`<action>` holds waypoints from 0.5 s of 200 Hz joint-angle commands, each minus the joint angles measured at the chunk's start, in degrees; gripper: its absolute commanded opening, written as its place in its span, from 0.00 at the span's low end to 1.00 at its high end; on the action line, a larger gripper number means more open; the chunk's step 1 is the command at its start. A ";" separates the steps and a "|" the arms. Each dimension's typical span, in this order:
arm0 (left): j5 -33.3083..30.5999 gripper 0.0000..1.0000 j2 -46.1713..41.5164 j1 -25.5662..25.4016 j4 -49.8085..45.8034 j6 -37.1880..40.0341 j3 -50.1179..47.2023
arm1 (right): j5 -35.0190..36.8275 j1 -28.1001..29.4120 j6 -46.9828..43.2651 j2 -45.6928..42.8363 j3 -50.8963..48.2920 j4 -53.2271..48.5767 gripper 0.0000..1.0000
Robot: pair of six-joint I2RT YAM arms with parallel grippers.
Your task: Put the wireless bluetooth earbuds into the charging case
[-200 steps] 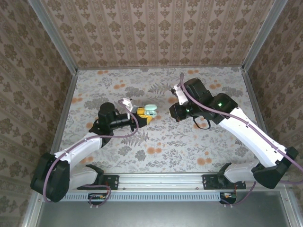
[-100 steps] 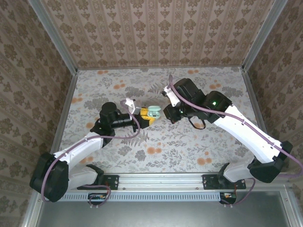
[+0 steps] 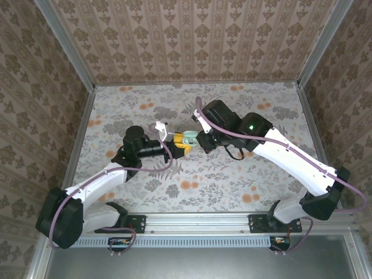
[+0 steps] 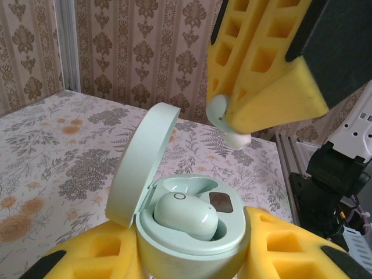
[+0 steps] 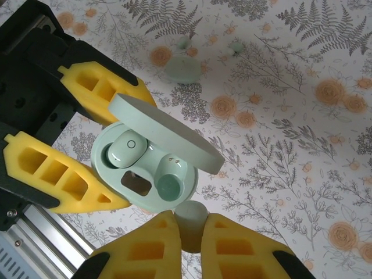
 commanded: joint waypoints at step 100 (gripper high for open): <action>0.24 0.00 -1.55 -0.74 0.23 2.06 1.63 | 0.96 0.47 1.42 2.82 0.95 2.00 0.11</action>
